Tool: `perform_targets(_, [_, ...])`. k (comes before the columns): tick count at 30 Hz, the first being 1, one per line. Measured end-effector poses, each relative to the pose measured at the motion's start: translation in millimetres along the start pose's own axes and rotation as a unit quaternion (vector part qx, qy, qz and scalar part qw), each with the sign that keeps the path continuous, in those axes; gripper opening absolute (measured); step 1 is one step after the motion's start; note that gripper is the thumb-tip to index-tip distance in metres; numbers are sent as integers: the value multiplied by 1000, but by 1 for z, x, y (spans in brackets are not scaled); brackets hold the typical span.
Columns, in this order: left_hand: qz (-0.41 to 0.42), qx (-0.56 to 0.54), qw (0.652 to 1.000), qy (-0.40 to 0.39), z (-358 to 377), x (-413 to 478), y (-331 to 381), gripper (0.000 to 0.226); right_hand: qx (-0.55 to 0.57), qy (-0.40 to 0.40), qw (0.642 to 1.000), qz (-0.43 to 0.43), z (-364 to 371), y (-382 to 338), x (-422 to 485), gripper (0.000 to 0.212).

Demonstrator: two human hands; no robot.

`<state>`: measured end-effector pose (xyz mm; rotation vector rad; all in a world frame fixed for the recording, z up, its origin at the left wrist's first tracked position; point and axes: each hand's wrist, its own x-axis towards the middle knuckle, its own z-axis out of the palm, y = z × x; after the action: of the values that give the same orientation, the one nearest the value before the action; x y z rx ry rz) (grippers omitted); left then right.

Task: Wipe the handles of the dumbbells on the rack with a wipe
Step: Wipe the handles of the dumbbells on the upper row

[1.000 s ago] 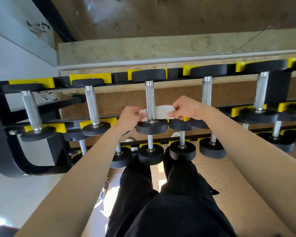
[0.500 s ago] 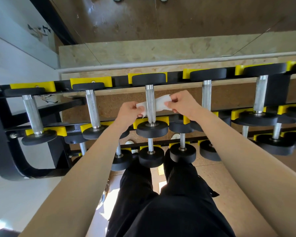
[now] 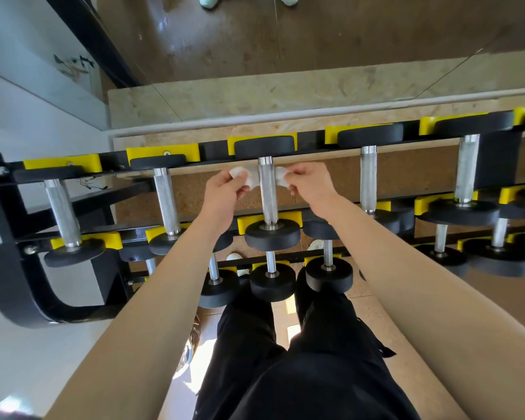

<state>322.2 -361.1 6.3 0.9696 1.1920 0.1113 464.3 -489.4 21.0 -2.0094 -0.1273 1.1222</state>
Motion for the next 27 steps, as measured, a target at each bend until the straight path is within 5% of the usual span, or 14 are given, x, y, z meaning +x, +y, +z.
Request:
perform_targets(3, [31,-49,998,8,-1,3,7,5,32,22,999,17,11,-4,4,12])
perform_targets(7, [0,-16,1000,13,19,7,5,11,241,123,958,90,-2,-14,7,13])
perform_targets(11, [-9,-89,996,21,14,3,14,10,361,87,916,155,16,-11,7,20])
perform_targets(15, [10,-143,989,21,-7,-4,9,7,327,58,934,134,35,-19,2,17])
perform_targets(21, [26,28,999,21,25,2,5,11,366,115,916,116,-2,-7,-4,18])
perform_targets(27, [50,19,994,-93,-23,-18,-1,13,183,39,979,75,27,-2,0,15])
